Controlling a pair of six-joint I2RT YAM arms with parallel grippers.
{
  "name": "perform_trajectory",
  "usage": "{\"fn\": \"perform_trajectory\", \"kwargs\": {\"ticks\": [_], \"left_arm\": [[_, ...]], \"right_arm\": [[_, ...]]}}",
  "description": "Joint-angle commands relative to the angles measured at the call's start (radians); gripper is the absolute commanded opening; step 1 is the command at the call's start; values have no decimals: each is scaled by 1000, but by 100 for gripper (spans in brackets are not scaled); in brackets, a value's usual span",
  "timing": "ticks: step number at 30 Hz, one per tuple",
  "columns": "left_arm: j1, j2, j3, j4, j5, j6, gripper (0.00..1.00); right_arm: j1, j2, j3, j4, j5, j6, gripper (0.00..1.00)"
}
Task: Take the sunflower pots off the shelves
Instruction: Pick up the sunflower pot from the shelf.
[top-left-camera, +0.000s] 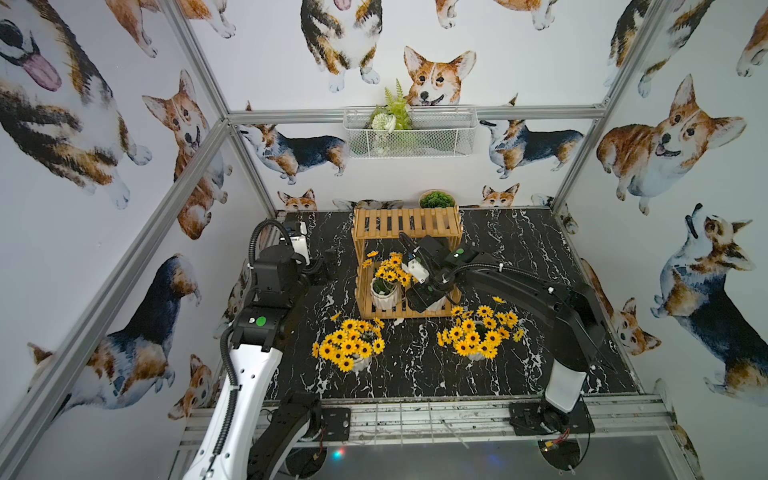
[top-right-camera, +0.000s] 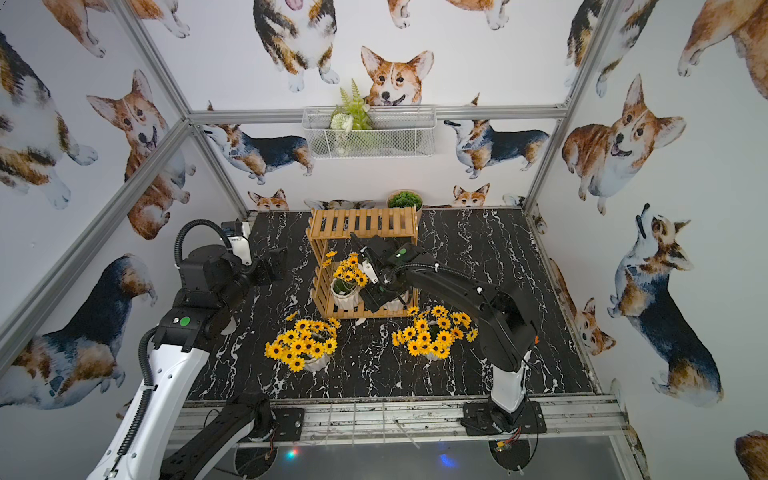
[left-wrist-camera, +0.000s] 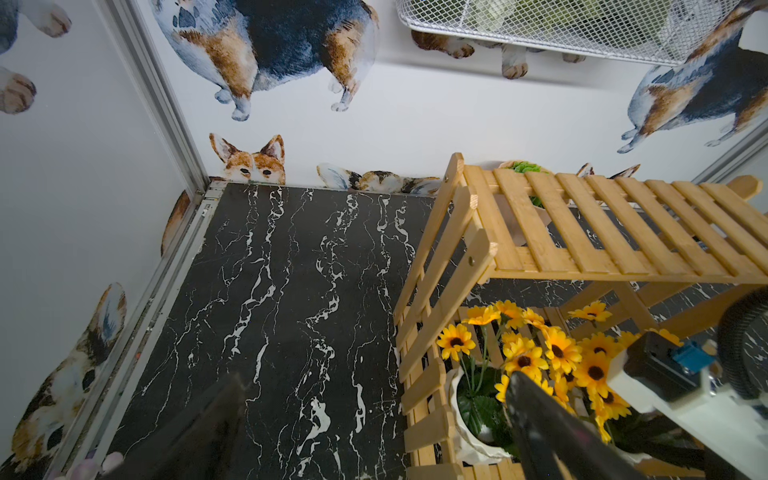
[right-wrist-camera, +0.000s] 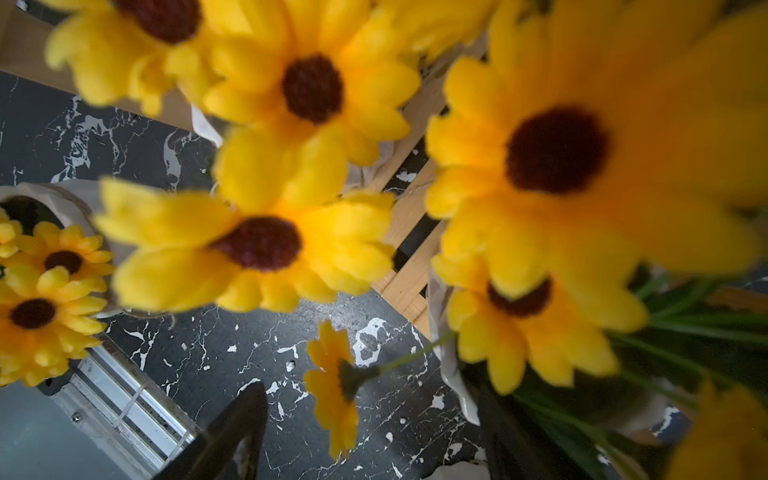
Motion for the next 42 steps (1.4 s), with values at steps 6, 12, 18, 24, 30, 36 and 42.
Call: {"fn": "perform_trajectory", "kwargs": {"ticks": [6,12,18,24,30,36,42], "left_arm": [[5,-11,-18,38,-14,15,100],[6,-16,-23,43,-14,17,100],[6,-18,-28,47,-17,22,100],[8,-19,-29,51,-19,24,100],[8,-19,-32,54,-18,23,100],[9,-19,-32,54,-16,25,100],[9,-21,-34,56,-20,28,100]], "right_arm": [[-6,47,45,-38,46,-49,80],[-14,69,57,-43,54,-54,76],[-14,80,56,-45,64,-63,69],[-15,95,52,-45,73,-64,61],[-14,106,48,-39,92,-65,54],[-14,120,47,-36,111,-66,48],[-13,122,44,-25,139,-68,40]]}}
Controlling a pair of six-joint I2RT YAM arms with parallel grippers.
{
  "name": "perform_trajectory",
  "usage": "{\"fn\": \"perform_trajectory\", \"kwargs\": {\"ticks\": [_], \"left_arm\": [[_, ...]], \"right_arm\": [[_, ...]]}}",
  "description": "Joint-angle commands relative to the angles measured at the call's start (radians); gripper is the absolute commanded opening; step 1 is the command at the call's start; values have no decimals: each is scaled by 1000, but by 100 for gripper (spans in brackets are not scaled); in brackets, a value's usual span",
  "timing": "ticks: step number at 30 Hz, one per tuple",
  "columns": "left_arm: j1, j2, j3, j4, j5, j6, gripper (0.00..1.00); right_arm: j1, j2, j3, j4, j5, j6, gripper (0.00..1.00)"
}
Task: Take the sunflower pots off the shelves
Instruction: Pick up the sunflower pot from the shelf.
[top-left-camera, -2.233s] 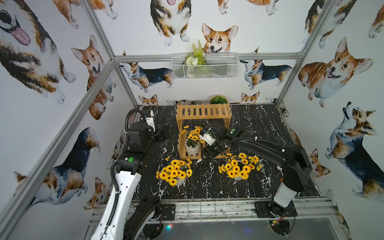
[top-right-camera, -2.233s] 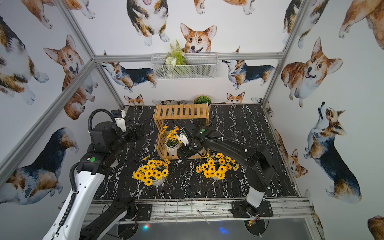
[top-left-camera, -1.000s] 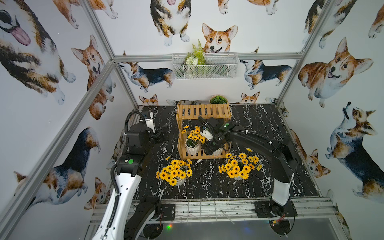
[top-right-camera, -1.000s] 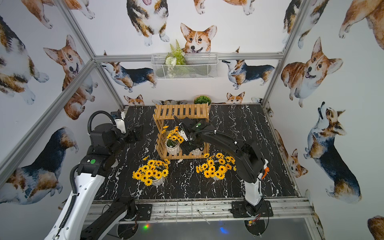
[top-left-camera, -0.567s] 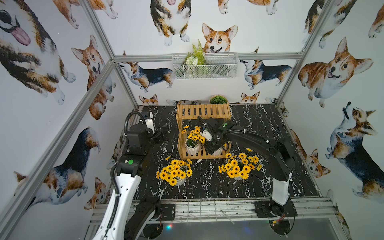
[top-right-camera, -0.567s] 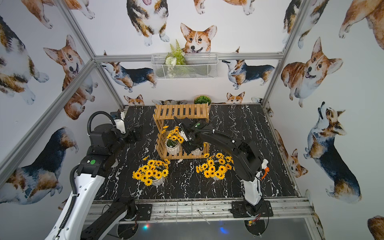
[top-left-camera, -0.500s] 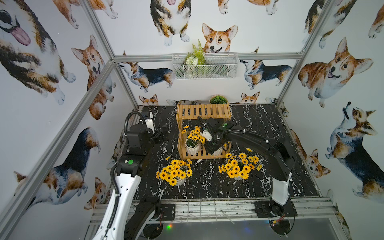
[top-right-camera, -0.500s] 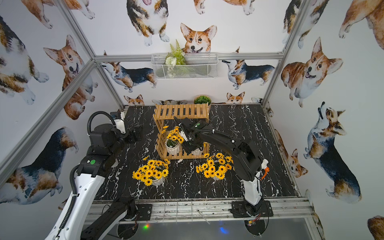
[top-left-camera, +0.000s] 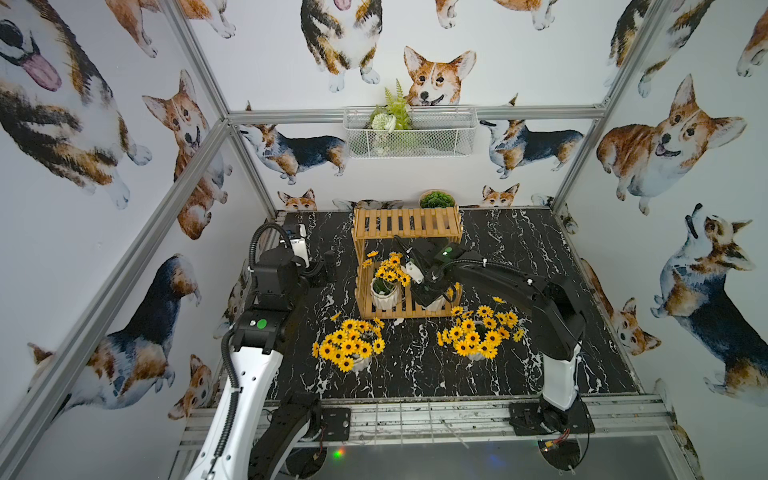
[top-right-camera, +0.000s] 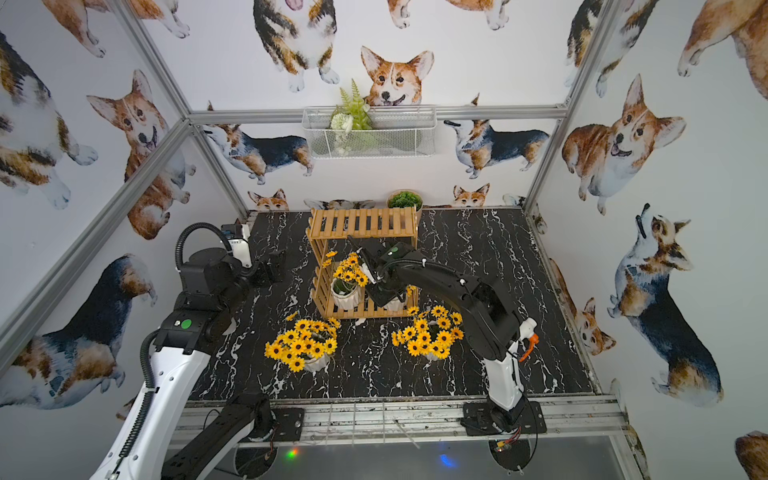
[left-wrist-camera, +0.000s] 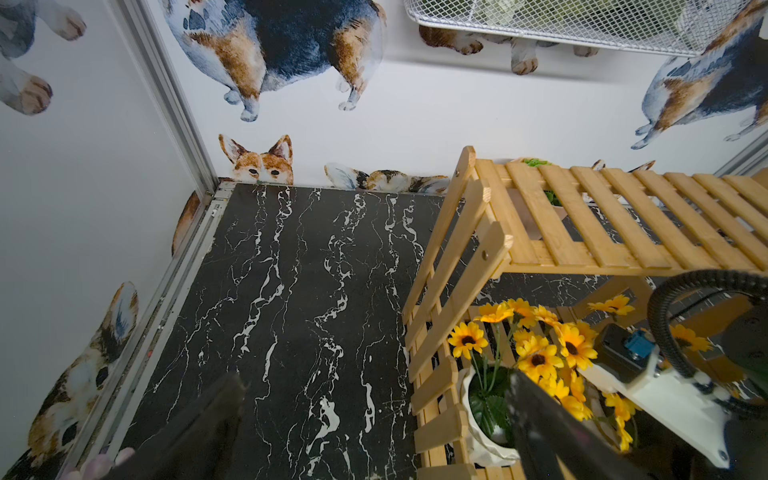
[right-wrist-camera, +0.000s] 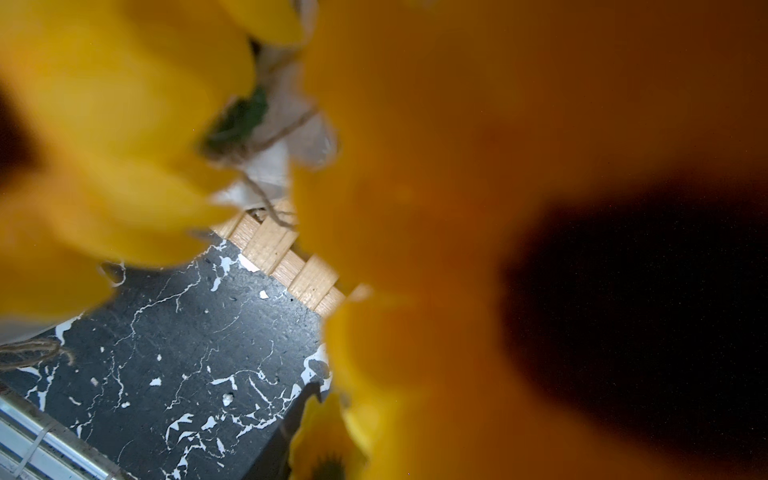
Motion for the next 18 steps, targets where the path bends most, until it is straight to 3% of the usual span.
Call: {"fn": "perform_trajectory", "kwargs": {"ticks": [1,18], "left_arm": [[2,-3,-3,37,-5,9,100],[3,-7,-6,41,-11,17,100]], "right_arm": [[1,7,-3,-2,40,-17,37],[15,20,-3,8,57,-24,8]]}}
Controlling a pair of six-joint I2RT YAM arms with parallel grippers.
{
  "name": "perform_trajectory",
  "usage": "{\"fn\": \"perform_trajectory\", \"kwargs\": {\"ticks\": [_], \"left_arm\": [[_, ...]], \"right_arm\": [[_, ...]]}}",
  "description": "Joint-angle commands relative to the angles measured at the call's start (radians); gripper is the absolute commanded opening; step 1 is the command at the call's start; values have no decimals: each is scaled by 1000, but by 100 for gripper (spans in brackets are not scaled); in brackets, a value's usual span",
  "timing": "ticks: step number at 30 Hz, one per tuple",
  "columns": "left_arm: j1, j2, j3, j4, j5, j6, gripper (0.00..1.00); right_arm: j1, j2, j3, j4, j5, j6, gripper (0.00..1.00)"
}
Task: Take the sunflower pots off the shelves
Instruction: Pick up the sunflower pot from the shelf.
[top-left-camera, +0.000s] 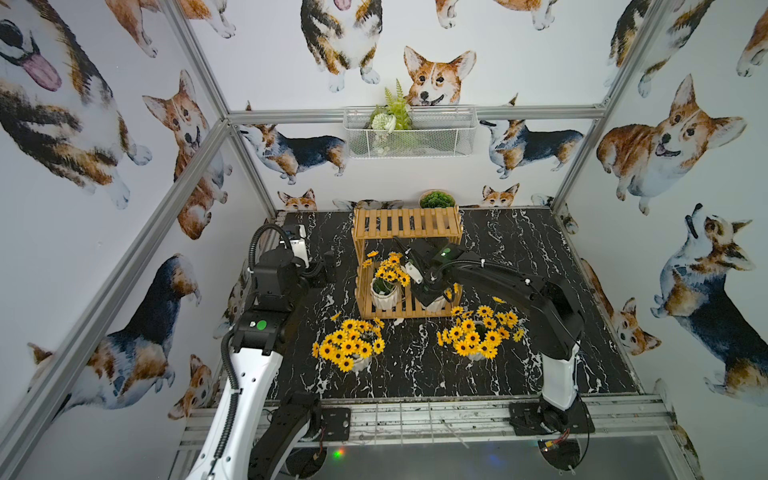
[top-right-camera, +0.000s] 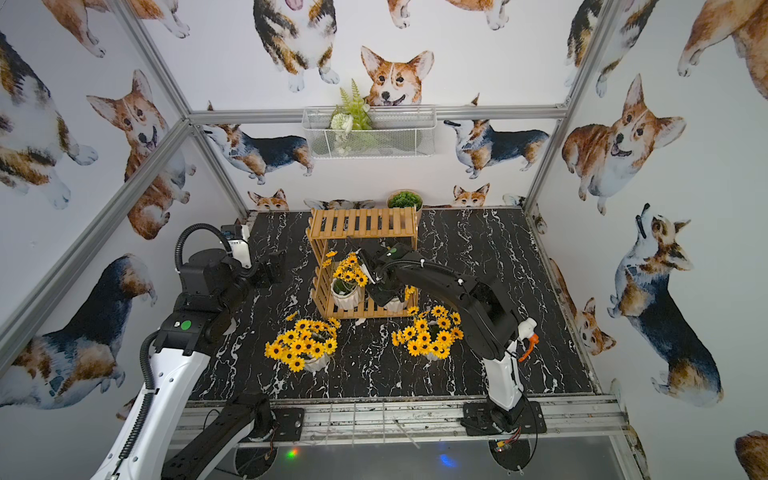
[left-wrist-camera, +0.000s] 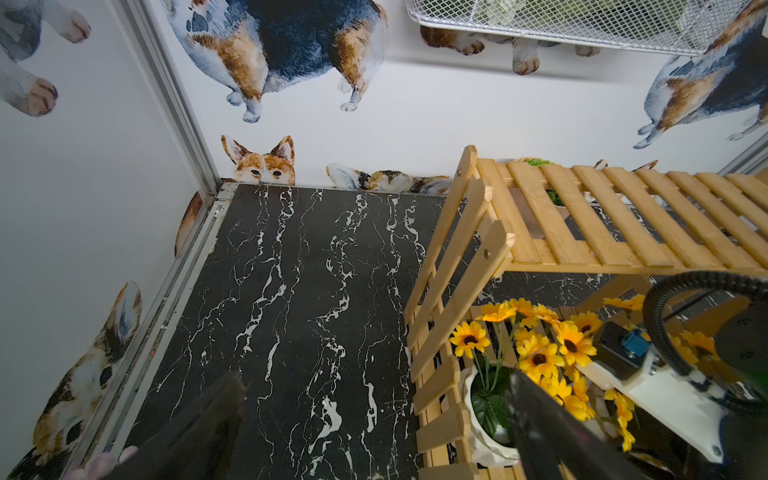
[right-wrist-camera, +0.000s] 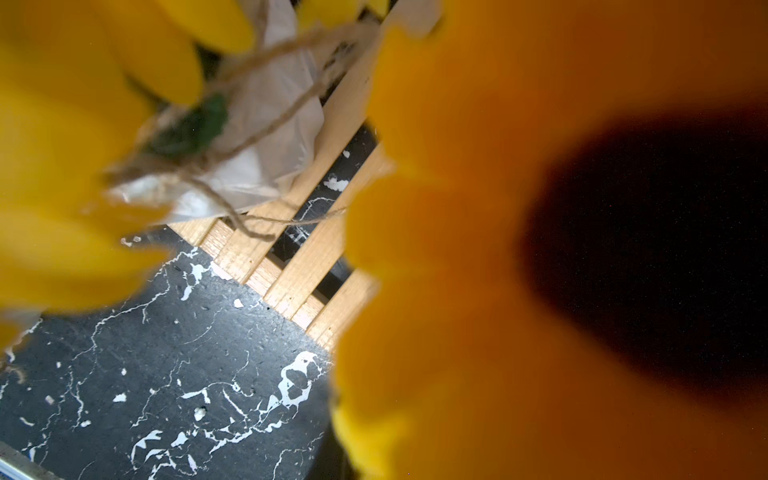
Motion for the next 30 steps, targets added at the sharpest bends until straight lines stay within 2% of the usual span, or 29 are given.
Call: {"fn": "perform_trajectory", "kwargs": {"ticks": [1,7,20,30], "left_arm": [[3,-1,1,39,-7,8,100],[3,-2,1,38,-9,9,100],[4,-7,7,36,-12,11,100],[4,-8,13,33,-9,11,100]], "right_arm": [[3,9,-3,0,7,-6,7],[12,4,7,-5,27,-15,0],[79,-36,76,-60,114,-29,0],[118,-80,80,-111,92,-5,0]]}}
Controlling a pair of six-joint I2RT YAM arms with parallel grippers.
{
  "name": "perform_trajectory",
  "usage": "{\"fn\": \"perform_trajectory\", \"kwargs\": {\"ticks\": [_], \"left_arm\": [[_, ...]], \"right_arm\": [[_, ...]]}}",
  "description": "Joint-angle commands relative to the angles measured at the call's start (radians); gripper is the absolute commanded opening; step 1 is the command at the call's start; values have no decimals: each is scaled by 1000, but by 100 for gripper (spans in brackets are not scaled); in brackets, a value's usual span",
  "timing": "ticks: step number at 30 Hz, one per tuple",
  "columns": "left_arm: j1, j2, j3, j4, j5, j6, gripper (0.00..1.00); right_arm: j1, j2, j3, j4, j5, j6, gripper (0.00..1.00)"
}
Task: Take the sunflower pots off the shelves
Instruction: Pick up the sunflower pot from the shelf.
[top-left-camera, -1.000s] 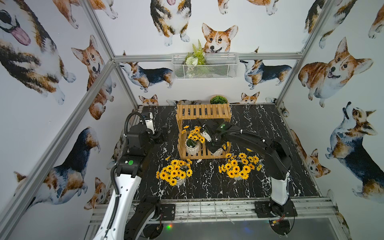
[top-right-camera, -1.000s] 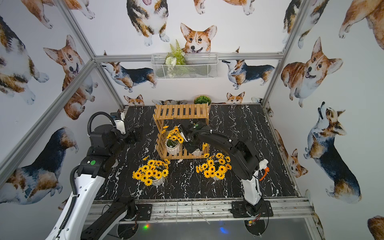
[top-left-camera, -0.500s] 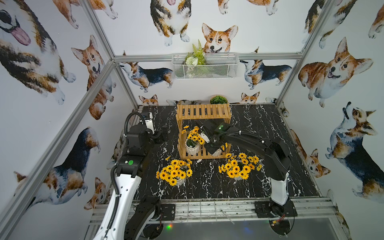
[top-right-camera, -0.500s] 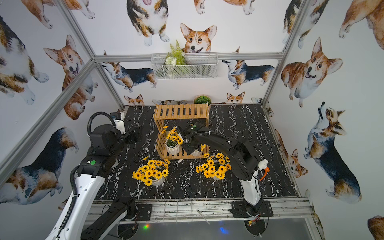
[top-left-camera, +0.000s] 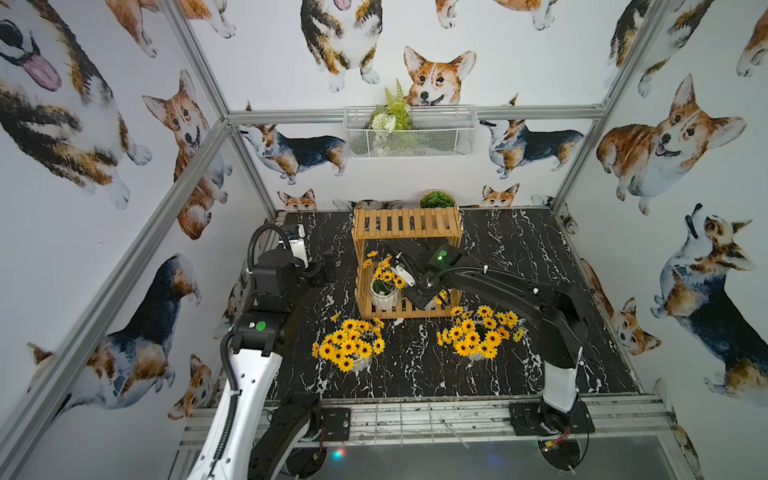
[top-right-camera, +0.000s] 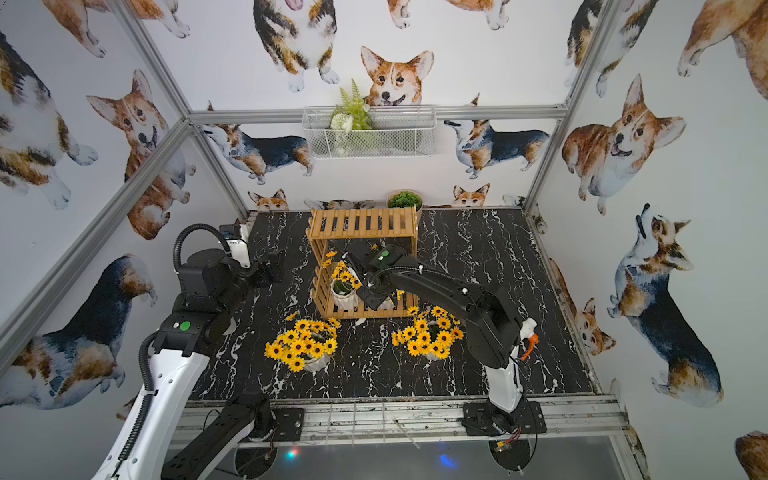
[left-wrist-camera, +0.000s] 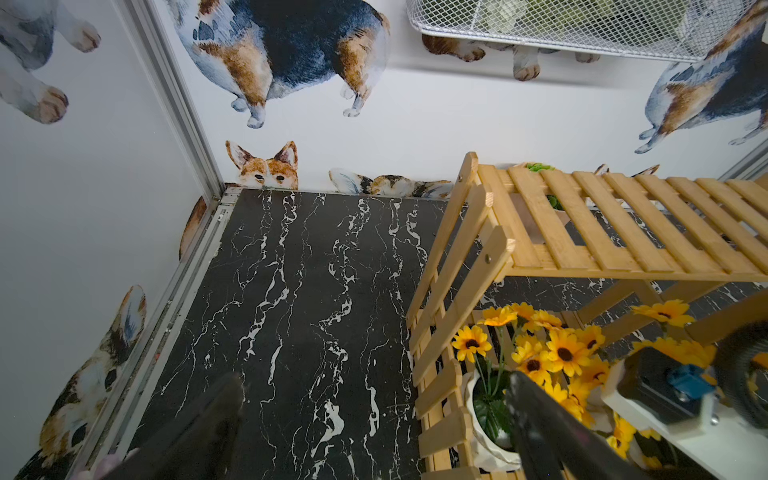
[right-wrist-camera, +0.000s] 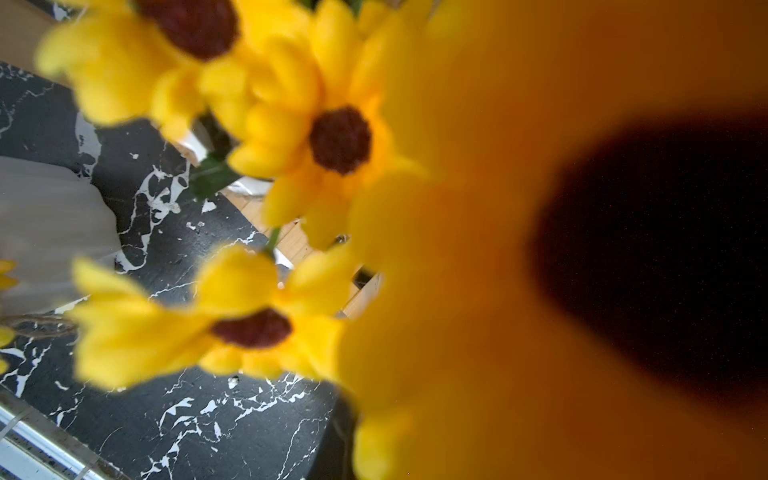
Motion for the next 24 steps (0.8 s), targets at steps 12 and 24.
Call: {"fn": "perform_trajectory", "kwargs": {"ticks": [12,24], "left_arm": [[3,-12,12,26,7,3,100],[3,-20,18,20,10,-4,100]], "right_arm": [[105,-130,-122,-22,-31,101,0],[167,-184,-235,18,-59,177,0]]}}
